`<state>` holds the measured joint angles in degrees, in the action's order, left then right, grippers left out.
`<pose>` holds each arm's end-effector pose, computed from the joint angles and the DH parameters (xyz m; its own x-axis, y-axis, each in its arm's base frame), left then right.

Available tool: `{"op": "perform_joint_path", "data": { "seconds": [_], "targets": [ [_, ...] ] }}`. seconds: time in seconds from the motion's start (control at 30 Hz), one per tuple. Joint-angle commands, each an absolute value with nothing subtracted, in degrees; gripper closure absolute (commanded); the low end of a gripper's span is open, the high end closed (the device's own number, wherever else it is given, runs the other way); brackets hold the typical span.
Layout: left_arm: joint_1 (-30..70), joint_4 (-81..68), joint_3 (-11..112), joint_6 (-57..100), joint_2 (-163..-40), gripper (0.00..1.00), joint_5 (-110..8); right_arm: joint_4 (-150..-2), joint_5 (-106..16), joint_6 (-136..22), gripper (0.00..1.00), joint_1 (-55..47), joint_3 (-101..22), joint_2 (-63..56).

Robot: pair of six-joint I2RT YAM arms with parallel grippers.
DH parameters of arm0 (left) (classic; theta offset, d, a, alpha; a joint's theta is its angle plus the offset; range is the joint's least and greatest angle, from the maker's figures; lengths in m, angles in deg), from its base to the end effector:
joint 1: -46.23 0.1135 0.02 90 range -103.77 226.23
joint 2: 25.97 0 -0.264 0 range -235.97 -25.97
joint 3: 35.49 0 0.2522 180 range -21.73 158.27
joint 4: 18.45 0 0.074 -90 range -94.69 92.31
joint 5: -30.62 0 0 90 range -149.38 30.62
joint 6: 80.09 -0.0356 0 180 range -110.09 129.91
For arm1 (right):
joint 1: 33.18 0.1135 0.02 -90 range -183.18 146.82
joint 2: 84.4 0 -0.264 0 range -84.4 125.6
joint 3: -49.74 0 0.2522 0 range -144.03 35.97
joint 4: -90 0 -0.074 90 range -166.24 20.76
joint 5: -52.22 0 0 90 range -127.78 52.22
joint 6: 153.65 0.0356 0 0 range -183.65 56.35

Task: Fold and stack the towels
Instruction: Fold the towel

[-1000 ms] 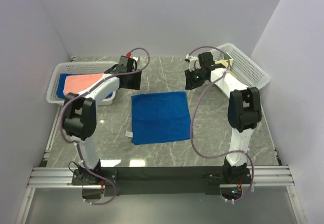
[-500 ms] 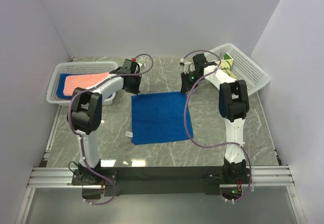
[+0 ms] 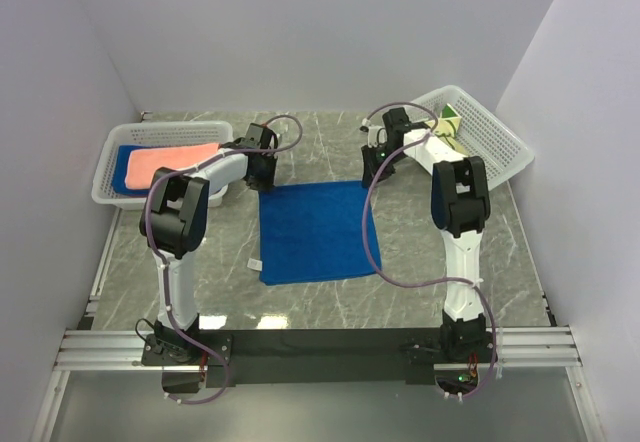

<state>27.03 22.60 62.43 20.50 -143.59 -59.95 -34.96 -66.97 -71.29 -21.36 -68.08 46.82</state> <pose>0.4094 -0.1422 0.1668 -0.8695 0.1082 -0.4819 0.1673 0.9825 -0.0813 0.4642 0.1149 0.1559 -0.8551 -0.2975 -0.4245 -0.4721 0.7852 0.4007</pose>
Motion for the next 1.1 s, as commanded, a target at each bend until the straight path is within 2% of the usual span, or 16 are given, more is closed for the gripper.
{"op": "perform_joint_path", "data": {
  "seconds": [0.0,0.03,0.17,0.27,0.3,0.37,0.4,0.47,0.73,1.07],
  "targets": [
    [27.9,24.8,63.4,20.7,-142.8,0.86,-62.2,-32.6,-63.4,-74.2,0.85,-22.3,-69.5,41.7],
    [27.8,24.6,63.4,21.1,-142.2,0.79,-60.4,-32.6,-63.7,-74.9,0.85,-22.3,-69.4,40.8],
    [27.7,23.7,63.4,22.3,-137.0,0.61,-58.3,-31.3,-64.6,-79.1,0.77,-22.2,-70.5,38.2],
    [27.6,23.7,63.2,22.3,-133.5,0.47,-58.6,-28.0,-64.9,-82.2,0.61,-22.3,-74.2,39.9],
    [27.6,23.7,62.8,22.2,-132.5,0.33,-58.7,-26.9,-65.3,-83.2,0.58,-22.3,-76.5,40.5],
    [27.3,23.3,61.1,22.1,-129.3,0.21,-58.9,-24.9,-65.5,-85.7,0.55,-22.2,-78.3,42.3],
    [27.2,23.0,60.3,22.1,-128.1,0.10,-59.0,-24.2,-65.1,-86.5,0.55,-22.2,-79.7,42.9],
    [26.9,21.4,57.0,21.6,-124.2,0.02,-59.2,-22.9,-64.8,-88.6,0.52,-21.8,-80.8,44.3],
    [26.6,16.4,47.0,20.5,-112.4,0.01,-64.6,-19.7,-63.7,-93.5,0.50,-19.9,-85.0,47.8],
    [25.8,16.7,45.9,20.0,-113.1,0.01,-67.0,-21.0,-59.6,-92.8,0.53,-17.2,-85.9,51.3]
  ]
}}
